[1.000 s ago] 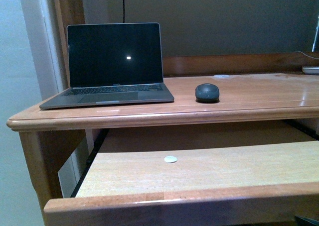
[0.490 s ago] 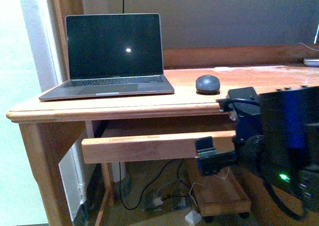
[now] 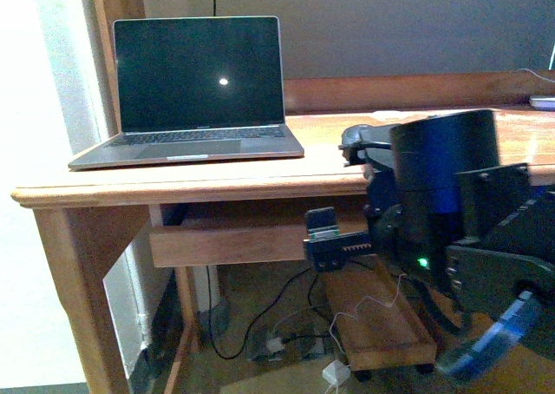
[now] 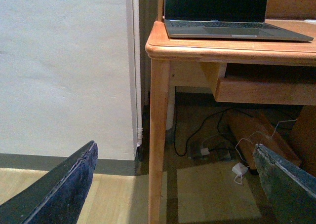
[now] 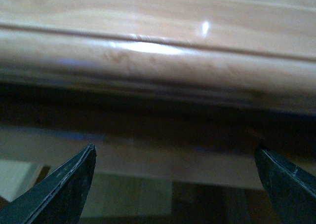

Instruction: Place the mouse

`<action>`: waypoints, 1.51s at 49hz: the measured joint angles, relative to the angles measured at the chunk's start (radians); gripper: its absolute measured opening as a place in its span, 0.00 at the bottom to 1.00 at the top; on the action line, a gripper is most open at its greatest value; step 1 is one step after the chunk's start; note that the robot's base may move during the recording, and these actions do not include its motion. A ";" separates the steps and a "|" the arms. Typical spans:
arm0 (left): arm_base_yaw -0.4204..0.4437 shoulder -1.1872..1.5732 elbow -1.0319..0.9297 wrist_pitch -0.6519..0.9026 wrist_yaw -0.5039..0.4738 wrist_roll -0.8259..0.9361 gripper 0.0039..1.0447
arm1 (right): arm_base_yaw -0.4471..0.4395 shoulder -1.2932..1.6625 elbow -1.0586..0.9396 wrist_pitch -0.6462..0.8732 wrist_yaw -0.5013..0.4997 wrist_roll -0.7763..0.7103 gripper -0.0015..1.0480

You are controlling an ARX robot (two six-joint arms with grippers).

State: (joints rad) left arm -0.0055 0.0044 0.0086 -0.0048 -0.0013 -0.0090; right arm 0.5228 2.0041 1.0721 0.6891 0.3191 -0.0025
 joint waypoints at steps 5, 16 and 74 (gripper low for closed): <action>0.000 0.000 0.000 0.000 0.000 0.000 0.93 | -0.027 -0.127 -0.162 0.028 -0.078 0.039 0.93; 0.000 0.000 0.000 0.000 0.000 0.000 0.93 | -0.104 -0.545 -0.554 0.062 -0.251 0.176 0.93; 0.000 0.000 0.000 0.000 0.001 0.000 0.93 | -0.519 -1.998 -1.057 -0.689 -0.319 0.016 0.13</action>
State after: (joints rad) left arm -0.0051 0.0044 0.0086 -0.0048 -0.0002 -0.0086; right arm 0.0040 0.0059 0.0147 -0.0002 0.0002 0.0139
